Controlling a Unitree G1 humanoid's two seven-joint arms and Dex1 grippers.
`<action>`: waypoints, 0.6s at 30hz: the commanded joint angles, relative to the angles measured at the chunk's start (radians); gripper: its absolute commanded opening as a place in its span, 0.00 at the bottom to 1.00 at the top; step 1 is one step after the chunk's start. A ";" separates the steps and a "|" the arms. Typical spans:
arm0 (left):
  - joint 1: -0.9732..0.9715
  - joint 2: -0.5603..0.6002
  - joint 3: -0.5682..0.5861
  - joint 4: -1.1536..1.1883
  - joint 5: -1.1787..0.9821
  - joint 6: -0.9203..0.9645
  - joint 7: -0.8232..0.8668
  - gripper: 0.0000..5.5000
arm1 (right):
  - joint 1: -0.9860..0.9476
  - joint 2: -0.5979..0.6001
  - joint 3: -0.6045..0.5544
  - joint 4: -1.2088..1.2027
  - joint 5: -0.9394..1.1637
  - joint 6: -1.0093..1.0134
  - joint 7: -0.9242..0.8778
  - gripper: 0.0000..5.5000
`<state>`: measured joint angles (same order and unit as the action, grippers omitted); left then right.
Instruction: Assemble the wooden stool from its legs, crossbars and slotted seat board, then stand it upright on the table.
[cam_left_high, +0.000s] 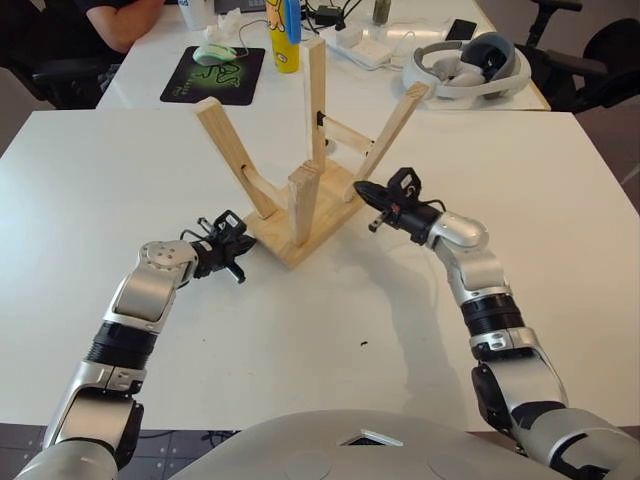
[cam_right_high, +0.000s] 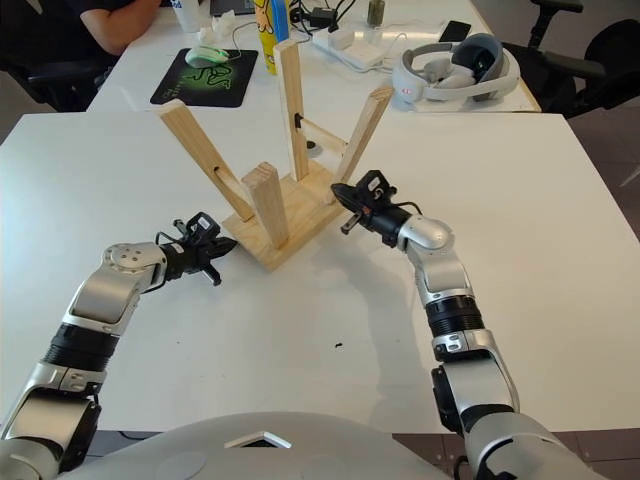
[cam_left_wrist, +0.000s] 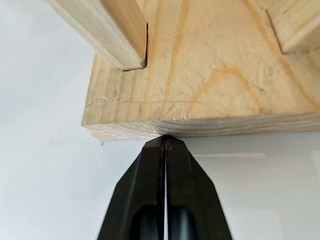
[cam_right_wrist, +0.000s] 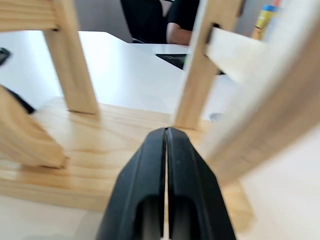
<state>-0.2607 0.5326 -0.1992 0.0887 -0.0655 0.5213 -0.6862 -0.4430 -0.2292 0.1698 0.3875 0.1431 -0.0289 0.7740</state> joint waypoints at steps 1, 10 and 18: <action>-0.029 -0.024 -0.023 0.063 0.022 -0.009 0.003 0.00 | -0.017 0.105 0.097 -0.019 -0.004 -0.001 0.047 0.00; -0.080 -0.032 -0.020 0.137 0.035 -0.050 -0.009 0.00 | 0.009 0.139 0.190 -0.051 -0.015 0.041 0.105 0.00; -0.053 -0.014 -0.019 0.059 0.032 -0.022 -0.022 0.00 | 0.116 0.031 0.202 -0.322 -0.204 0.147 -0.084 0.00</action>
<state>-0.3310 0.5158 -0.2132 0.1808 -0.0357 0.4836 -0.6954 -0.3702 -0.1673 0.3738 0.1874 -0.0293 0.0742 0.7341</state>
